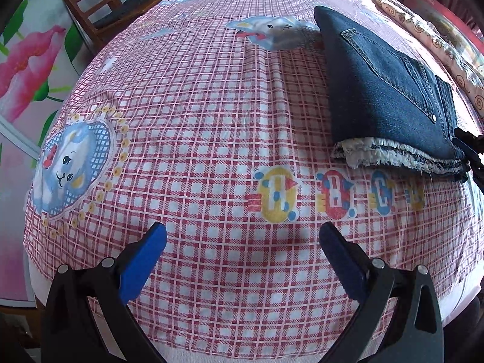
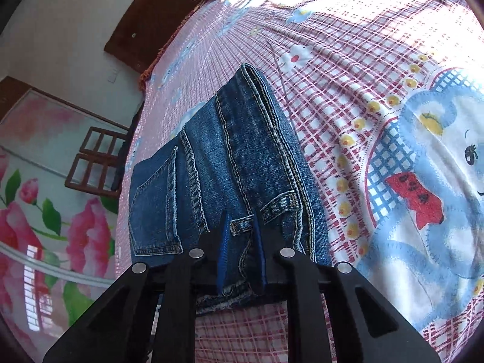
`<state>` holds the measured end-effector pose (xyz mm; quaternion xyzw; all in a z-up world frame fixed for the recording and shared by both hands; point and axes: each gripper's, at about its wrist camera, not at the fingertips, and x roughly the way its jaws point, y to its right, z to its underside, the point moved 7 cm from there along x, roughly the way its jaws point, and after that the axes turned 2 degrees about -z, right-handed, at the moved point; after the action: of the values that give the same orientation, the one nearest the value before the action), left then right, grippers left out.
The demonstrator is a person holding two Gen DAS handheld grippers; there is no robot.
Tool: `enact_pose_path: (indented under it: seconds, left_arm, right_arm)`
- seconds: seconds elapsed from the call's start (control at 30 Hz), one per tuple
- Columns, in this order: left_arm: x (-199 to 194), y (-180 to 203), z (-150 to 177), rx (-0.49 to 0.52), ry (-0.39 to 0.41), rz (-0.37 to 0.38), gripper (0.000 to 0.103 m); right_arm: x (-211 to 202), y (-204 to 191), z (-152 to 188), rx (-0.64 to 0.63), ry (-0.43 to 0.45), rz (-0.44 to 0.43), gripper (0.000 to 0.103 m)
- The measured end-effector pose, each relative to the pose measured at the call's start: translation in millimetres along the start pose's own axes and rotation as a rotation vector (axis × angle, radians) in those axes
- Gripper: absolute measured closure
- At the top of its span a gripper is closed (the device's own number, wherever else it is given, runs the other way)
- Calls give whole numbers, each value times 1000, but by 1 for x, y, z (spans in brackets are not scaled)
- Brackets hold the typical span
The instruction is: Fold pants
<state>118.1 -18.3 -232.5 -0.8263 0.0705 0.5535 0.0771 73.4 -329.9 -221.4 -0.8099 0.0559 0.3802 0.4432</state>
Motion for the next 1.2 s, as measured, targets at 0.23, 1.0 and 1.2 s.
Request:
enact_pose_path:
  seconds: [0.23, 1.0, 1.2]
  left_arm:
    - [-31, -8, -40, -112, 93, 255, 2]
    - [23, 118, -179, -335, -127, 900, 2]
    - [-6, 109, -198, -295, 8, 877, 2]
  right_arm:
    - [-21, -8, 9, 8, 0, -37, 60]
    - [5, -16, 1, -35, -54, -16, 59]
    - [4, -12, 1, -48, -58, -19, 59]
